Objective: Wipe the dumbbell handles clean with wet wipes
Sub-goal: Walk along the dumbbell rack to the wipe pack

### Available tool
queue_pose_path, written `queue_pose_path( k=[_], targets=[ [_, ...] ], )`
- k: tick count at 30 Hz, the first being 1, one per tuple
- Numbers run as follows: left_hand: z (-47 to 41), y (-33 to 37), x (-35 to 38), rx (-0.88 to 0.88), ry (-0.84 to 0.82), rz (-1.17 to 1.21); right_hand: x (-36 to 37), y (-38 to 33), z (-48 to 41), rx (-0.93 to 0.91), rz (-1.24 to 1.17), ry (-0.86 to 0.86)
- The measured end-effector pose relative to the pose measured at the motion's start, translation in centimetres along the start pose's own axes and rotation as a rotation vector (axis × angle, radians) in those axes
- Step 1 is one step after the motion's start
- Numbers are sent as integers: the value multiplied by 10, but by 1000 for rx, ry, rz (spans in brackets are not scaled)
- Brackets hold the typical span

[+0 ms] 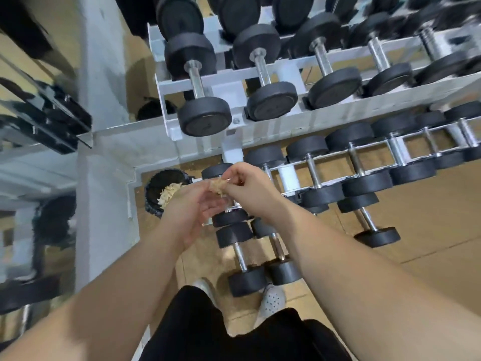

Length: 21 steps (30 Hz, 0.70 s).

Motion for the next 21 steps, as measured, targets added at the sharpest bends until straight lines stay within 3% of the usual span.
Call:
queue_pose_path(
  k=[5,12,17,21],
  targets=[
    [-19,18,-31,-5,20,-6,29,-22,-23,17,50,46],
    [-108,23,-155,-107,91,39,131,-64,-114,84,96,111],
    [-174,5,-252,-216,170,-67,214,-80,-181,169,124,57],
    [-219,-16,-308,-356,215,-315,257,-81,-222,263,369,-115]
  ],
)
Point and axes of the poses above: each hand's wrist, its own z-axis away from the middle knuckle, its own x-axis out of the palm, y = z × x, the point moved 7 cm from there along -z, towards the middle knuckle, and after that the axes turned 15 degrees about x, right-handed, at the moved point
